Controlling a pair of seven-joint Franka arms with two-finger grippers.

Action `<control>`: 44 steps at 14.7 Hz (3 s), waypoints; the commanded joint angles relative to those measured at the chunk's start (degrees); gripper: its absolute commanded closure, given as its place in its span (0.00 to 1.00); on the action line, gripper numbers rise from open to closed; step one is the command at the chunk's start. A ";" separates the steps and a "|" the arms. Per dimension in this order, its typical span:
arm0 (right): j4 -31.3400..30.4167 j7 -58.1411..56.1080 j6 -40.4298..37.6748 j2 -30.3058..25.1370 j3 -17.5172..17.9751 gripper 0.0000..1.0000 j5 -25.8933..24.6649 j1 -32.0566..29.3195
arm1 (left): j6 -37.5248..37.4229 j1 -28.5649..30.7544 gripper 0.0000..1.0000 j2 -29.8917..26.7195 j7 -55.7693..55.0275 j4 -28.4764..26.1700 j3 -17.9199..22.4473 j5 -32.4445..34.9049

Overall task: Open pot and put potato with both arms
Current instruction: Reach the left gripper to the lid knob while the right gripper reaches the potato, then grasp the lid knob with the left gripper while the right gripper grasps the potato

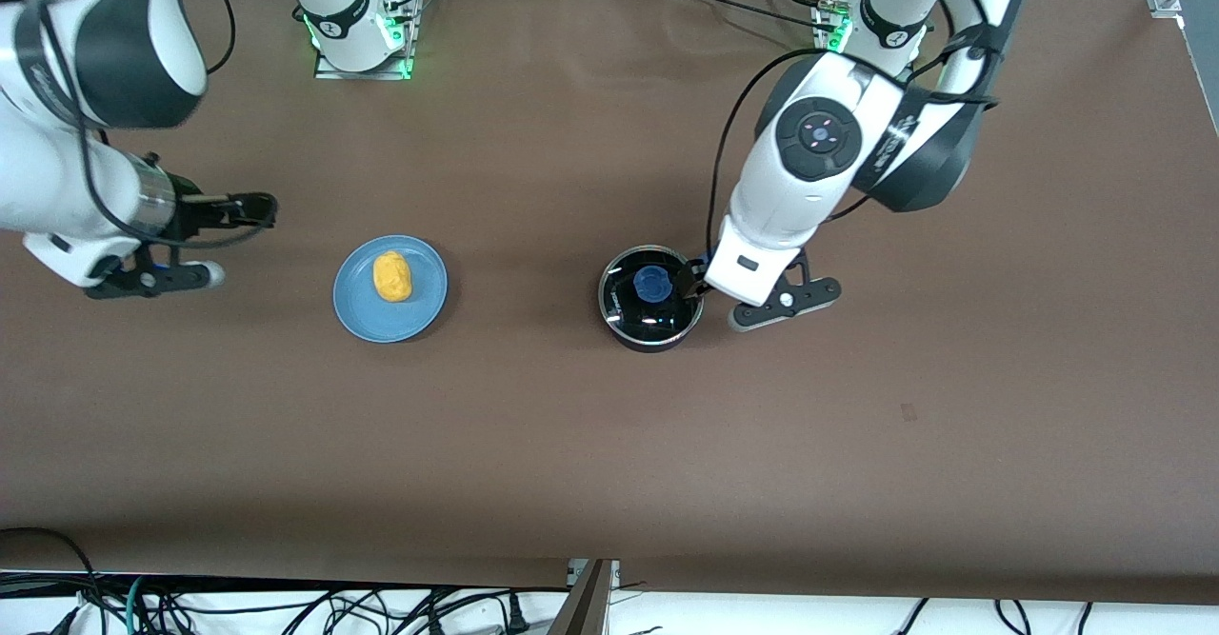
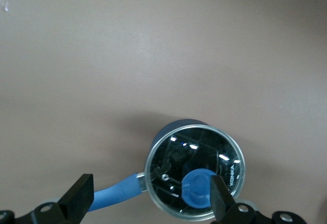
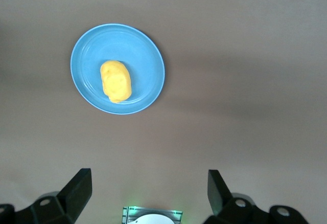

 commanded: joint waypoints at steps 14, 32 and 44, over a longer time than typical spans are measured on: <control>-3.70 2.99 16.00 17.82 0.20 0.00 2.80 5.83 | 7.83 -9.33 0.00 8.81 -18.05 -0.91 0.58 8.85; -15.84 3.08 29.90 17.91 0.11 0.52 2.80 6.10 | 11.79 -11.45 0.01 8.46 -17.62 -6.28 0.49 9.03; -3.46 5.36 17.69 16.60 0.02 0.77 2.80 5.57 | 11.88 -11.27 0.21 8.19 -15.77 -6.90 0.40 10.08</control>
